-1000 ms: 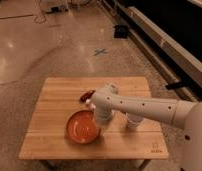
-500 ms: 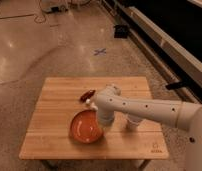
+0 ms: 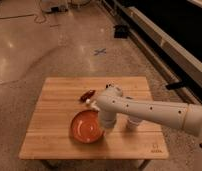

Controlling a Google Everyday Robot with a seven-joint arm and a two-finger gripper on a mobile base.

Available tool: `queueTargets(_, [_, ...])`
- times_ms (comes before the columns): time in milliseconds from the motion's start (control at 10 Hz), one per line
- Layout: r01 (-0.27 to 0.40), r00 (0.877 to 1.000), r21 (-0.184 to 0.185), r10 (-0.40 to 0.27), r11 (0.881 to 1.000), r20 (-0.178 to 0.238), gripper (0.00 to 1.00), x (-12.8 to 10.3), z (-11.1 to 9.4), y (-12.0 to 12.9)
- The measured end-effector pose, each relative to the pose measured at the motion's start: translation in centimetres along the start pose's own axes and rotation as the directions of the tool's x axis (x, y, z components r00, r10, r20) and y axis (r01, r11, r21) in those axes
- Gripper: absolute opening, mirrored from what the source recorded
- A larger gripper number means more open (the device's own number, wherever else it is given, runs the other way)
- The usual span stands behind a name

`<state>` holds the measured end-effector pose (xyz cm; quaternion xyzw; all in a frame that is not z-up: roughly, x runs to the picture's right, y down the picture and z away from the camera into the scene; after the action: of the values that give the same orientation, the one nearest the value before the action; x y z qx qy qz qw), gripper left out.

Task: Drag the ceramic bowl in a circle

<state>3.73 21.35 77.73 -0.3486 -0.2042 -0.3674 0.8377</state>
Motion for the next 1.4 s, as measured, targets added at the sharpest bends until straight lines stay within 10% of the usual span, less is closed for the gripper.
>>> queueTargets(1400, [0.030,0.999,0.006,-0.030,1.000,-0.011,0.37,-5.3,0.6,1.6])
